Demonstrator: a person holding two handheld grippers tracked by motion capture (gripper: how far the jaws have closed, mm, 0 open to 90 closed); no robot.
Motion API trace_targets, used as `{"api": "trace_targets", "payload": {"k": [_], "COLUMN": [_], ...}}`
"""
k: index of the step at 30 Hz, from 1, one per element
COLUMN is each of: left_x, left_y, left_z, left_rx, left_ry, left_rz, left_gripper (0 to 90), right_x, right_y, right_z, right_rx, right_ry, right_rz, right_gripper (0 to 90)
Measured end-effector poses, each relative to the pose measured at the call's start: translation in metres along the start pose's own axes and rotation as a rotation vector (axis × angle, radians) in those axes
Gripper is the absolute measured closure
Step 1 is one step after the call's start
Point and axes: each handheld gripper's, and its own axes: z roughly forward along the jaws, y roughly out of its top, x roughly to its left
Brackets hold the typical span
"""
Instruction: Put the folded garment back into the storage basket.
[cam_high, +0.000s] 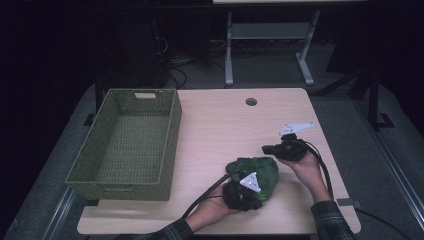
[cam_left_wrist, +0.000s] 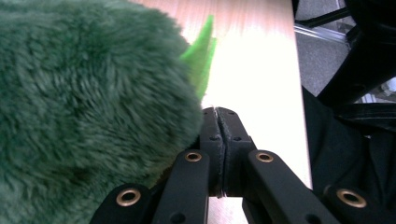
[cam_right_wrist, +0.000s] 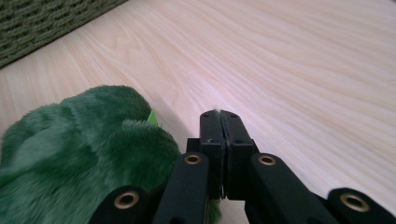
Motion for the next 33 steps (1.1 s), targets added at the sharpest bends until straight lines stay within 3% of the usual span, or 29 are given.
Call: {"api": "trace_targets", "payload": {"k": [3,5,9,20,33], "left_x": [0.003,0.005,0.007,0.015,0.028], "left_y": [-0.002,-0.003,-0.004,-0.009,-0.016], "left_z": [0.0,-0.001,-0.002,-0.008,-0.022], "left_rx": [0.004,0.003,0.008,0.02,0.015], "left_ry": [0.015,0.017,0.027,0.049,0.106], "left_rz": [-0.013,-0.021,-0.022,-0.034,-0.054], "left_gripper": [88.7,88.7,88.7,88.7,88.7], "right_x": [0.003,0.004,0.004,0.006,0.016], "right_y": [-0.001,-0.004,-0.006,-0.018,-0.041], "right_z": [0.013,0.019,0.019,0.005,-0.019], "right_rx": [0.038,0.07,0.072,0.096,0.132], "right_ry": [0.017,0.023,0.039,0.038,0.025], "right_rz": [-0.007,-0.038,-0.024,-0.021,-0.01], "right_gripper": [89.2,89.3,89.2,88.7,89.7]}}
